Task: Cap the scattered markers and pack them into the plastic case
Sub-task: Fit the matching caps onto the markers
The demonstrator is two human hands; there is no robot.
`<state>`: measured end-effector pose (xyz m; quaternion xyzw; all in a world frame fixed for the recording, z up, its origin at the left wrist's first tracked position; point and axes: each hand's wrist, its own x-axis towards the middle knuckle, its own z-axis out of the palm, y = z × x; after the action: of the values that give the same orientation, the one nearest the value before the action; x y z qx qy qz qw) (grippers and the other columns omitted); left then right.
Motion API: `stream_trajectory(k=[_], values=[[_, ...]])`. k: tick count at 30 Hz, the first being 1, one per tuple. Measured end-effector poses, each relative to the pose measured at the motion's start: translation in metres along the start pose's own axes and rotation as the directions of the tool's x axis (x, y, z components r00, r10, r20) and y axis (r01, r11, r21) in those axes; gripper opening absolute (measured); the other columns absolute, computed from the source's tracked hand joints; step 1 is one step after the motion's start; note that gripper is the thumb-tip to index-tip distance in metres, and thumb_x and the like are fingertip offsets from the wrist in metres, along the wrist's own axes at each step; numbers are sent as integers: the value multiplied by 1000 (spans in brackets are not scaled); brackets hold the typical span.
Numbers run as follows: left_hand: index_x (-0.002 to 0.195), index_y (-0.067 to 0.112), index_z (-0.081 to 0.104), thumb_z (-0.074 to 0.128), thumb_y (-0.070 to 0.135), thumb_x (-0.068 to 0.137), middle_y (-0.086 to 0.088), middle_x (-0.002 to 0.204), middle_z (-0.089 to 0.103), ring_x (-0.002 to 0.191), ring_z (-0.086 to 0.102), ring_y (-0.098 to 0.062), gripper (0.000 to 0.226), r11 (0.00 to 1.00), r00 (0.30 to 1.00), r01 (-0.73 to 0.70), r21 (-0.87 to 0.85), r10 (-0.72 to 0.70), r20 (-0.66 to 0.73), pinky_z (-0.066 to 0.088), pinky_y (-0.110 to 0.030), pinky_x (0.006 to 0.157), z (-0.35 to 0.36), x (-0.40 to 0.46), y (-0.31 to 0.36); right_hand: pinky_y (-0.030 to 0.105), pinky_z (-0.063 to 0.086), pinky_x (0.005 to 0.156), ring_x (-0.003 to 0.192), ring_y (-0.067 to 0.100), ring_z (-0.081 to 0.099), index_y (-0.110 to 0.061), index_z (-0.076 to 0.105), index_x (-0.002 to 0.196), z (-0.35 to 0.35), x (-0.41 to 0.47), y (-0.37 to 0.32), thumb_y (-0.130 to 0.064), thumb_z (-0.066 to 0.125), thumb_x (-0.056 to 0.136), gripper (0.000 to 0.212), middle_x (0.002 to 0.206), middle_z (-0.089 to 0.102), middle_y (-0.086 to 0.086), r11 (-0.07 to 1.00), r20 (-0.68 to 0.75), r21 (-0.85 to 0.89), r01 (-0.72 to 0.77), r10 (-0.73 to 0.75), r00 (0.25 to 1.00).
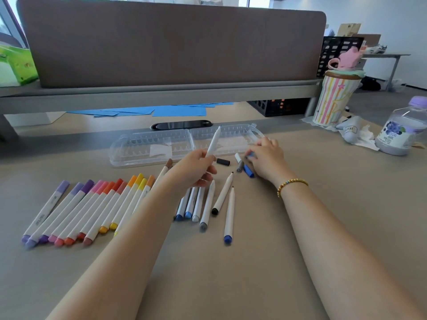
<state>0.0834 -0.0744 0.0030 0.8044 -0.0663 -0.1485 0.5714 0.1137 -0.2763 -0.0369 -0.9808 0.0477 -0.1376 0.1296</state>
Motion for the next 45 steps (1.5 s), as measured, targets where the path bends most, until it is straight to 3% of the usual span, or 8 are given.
stream_trajectory(k=[10, 17, 19, 23, 27, 35, 40, 45], values=[[92, 17, 55, 39, 24, 100, 0, 67, 54, 52, 48, -10, 19, 1000, 999, 1, 25, -2, 51, 44, -21, 53, 3, 0, 0, 30, 41, 84, 103, 21, 49, -15, 54, 90, -10, -6, -2, -15, 50, 94, 6, 116, 50, 6, 996, 56, 55, -68, 65, 996], [90, 19, 53, 39, 26, 100, 1, 68, 55, 51, 49, -8, 19, 992, 997, -11, 128, 1, 78, 47, -21, 55, 4, 0, 0, 32, 42, 80, 100, 28, 49, -1, 52, 113, -15, -7, -8, -6, 42, 95, 22, 116, 53, 16, 994, 127, -84, -68, 79, 989], [89, 19, 52, 38, 27, 100, 2, 68, 56, 51, 50, -7, 20, 984, 996, -21, 177, 5, 90, 47, -19, 55, 5, 0, 0, 36, 46, 82, 98, 32, 55, 4, 57, 110, -19, -4, -5, -7, 40, 95, 25, 111, 58, 21, 987, 129, 84, -135, 123, 984], [86, 18, 50, 35, 30, 101, 1, 68, 54, 51, 49, -8, 25, 974, 994, -58, 220, 35, 105, 46, -18, 52, 7, -2, 4, 21, 43, 66, 76, 11, 56, -8, 55, 111, -39, -4, -4, -7, 45, 97, 18, 86, 58, 0, 546, 193, 795, -262, 181, 964], [83, 18, 49, 35, 29, 101, 0, 67, 53, 52, 48, -10, 26, 967, 991, -84, 241, 56, 121, 45, -19, 51, 7, -4, 7, 24, 44, 72, 87, 14, 62, -15, 52, 96, -52, -12, -6, 0, 41, 98, 19, 96, 65, 5, 202, 223, 953, -225, 32, 974], [84, 19, 49, 36, 30, 101, 1, 67, 53, 52, 48, -9, 24, 958, 990, -105, 266, 76, 119, 46, -18, 51, 5, -4, 4, 30, 45, 82, 106, 16, 60, -22, 56, 95, -51, -17, -5, -1, 48, 95, 23, 101, 69, -1, 368, 126, 924, -104, -34, 991], [86, 19, 49, 36, 31, 100, 1, 67, 52, 53, 47, -9, 22, 958, 988, -124, 257, 96, 117, 45, -19, 52, 3, -5, 3, 25, 49, 68, 89, 12, 64, -27, 63, 99, -50, -19, -6, -8, 53, 94, 22, 96, 70, -1, 499, 118, 860, -108, 12, 993], [89, 19, 52, 37, 31, 100, 0, 64, 49, 51, 43, -10, 22, 960, 985, -117, 253, 79, 156, 43, -19, 50, 2, -4, 3, 18, 33, 44, 57, 10, 43, -16, 60, 92, -48, -19, -11, -15, 53, 95, 9, 69, 56, 1, 442, 119, 887, -129, 51, 992]])
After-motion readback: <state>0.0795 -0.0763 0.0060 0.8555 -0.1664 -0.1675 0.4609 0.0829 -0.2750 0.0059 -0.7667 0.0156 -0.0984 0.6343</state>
